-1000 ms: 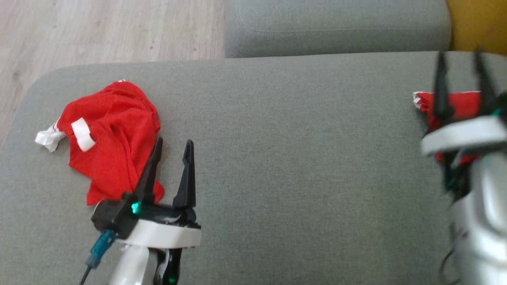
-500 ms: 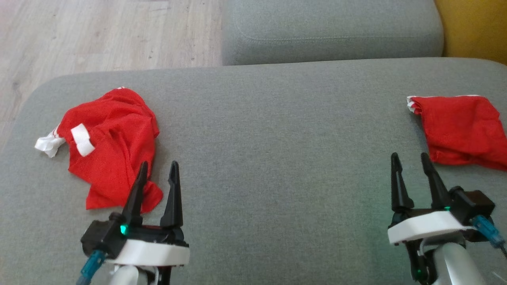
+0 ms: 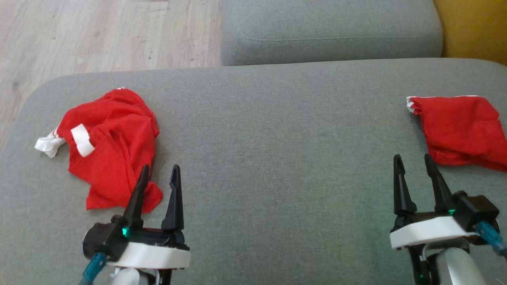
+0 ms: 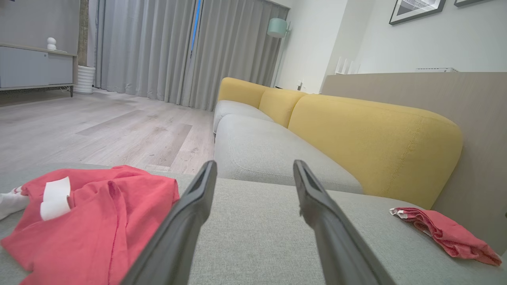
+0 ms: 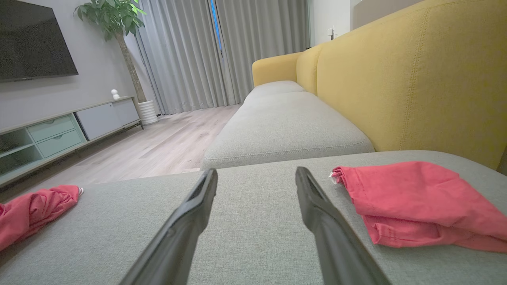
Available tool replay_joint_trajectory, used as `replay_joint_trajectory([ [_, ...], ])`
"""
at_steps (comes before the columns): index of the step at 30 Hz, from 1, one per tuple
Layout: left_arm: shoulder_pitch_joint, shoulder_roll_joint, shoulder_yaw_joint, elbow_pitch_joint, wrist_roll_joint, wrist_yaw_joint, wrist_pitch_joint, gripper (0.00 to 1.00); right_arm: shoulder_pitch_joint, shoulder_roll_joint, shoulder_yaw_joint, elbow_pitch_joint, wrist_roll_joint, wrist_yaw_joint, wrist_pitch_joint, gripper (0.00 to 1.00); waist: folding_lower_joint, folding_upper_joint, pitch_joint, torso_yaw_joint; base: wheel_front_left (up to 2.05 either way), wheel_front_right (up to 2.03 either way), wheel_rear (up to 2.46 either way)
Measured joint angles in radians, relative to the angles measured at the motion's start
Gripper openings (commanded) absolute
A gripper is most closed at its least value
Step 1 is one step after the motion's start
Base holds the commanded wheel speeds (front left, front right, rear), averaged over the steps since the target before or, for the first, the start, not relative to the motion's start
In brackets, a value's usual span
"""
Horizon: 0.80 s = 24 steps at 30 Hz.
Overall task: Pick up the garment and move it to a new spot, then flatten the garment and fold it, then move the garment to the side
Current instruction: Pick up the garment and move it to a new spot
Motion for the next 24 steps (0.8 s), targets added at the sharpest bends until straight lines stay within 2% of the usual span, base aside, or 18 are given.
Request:
replay_joint_trajectory([
  [11, 0.0, 0.0, -0.002, 0.019, 0.0, 0.001, 0.0, 1.0, 0.0, 0.0, 0.017, 0.001, 0.006, 0.0, 0.0, 1.0, 0.0, 0.0, -0.002, 0.03, 0.0, 0.0, 0.0],
  [24, 0.0, 0.0, 0.03, 0.022, 0.017, 0.019, 0.0, 1.0, 0.001, 0.0, 0.096, 0.012, 0.035, 0.0, 0.0, 1.0, 0.0, 0.0, -0.007, 0.184, 0.0, 0.0, 0.0],
])
